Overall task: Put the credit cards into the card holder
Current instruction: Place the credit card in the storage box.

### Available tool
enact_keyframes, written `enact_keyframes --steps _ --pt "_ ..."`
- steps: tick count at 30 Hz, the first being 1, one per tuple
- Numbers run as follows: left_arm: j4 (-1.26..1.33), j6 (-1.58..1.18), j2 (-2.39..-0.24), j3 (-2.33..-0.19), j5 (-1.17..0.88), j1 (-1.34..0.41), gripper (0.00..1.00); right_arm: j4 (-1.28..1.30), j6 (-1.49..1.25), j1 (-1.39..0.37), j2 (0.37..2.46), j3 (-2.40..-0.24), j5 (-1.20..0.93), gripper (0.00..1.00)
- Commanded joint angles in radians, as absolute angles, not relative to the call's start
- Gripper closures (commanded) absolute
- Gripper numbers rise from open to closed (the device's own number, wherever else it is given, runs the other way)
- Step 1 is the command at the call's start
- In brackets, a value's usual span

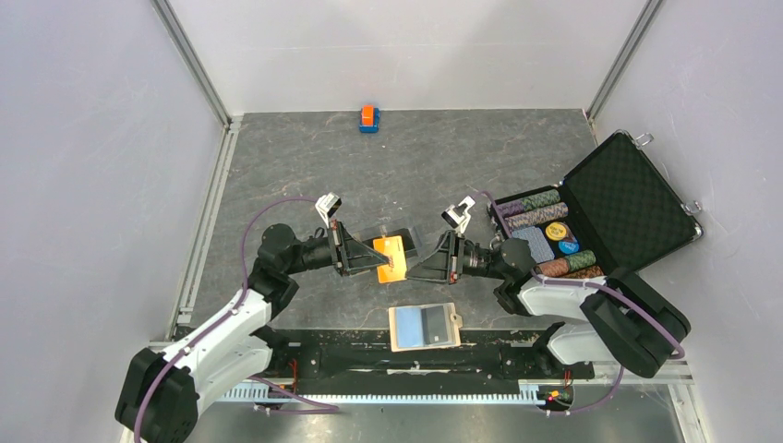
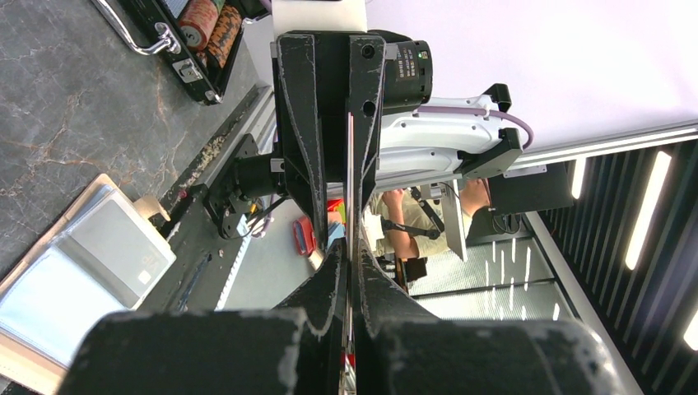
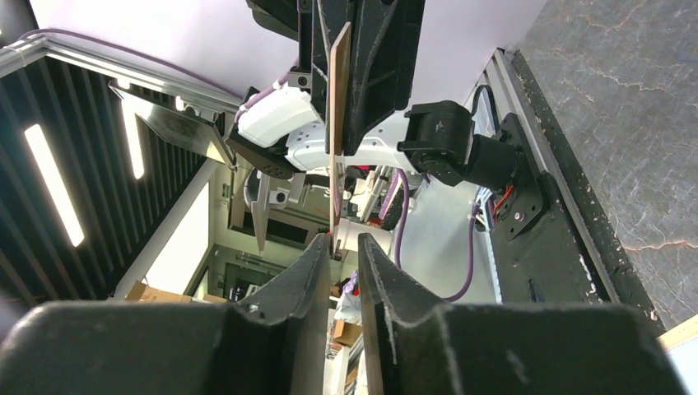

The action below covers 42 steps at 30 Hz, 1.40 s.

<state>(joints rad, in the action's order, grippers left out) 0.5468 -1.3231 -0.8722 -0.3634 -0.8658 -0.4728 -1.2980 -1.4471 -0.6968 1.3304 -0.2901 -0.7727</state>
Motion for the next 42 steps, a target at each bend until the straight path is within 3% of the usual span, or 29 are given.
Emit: enact_keyframes --steps 1,5,17,24,32,38,42 --pt "0.564 -1.303 -0.852 -0.357 -0.884 -0.473 0.98 -1.341 -1.430 -0.699 1.298 -0.306 -0.742 0.74" --pt "0.565 -1.304 -0.852 -0.357 -0.887 -0.473 0.98 -1.350 -1.433 -0.698 1.289 -0.315 -0.744 0.69" --pt "0.574 -1.308 -0.837 -0.352 -0.891 -0.473 0.98 -1.425 -1.468 -0.694 1.293 -0.304 -0.739 0.84" --pt "0.576 -1.312 -0.834 -0.350 -0.890 -0.472 0.98 -1.577 -1.530 -0.693 1.322 -0.309 -0.740 0.83" --pt "0.577 -1.312 -0.842 -0.364 -0.893 -0.472 0.98 -1.389 -1.421 -0.694 1.298 -0.316 -0.770 0.82" --pt "0.579 -1.316 -0.839 -0.373 -0.896 -0.473 0.98 -1.170 -1.301 -0.693 1.241 -0.298 -0.732 0.70" --pt "0.581 -1.316 -0.838 -0.373 -0.897 -0.473 0.98 -1.128 -1.278 -0.693 1.236 -0.308 -0.742 0.69"
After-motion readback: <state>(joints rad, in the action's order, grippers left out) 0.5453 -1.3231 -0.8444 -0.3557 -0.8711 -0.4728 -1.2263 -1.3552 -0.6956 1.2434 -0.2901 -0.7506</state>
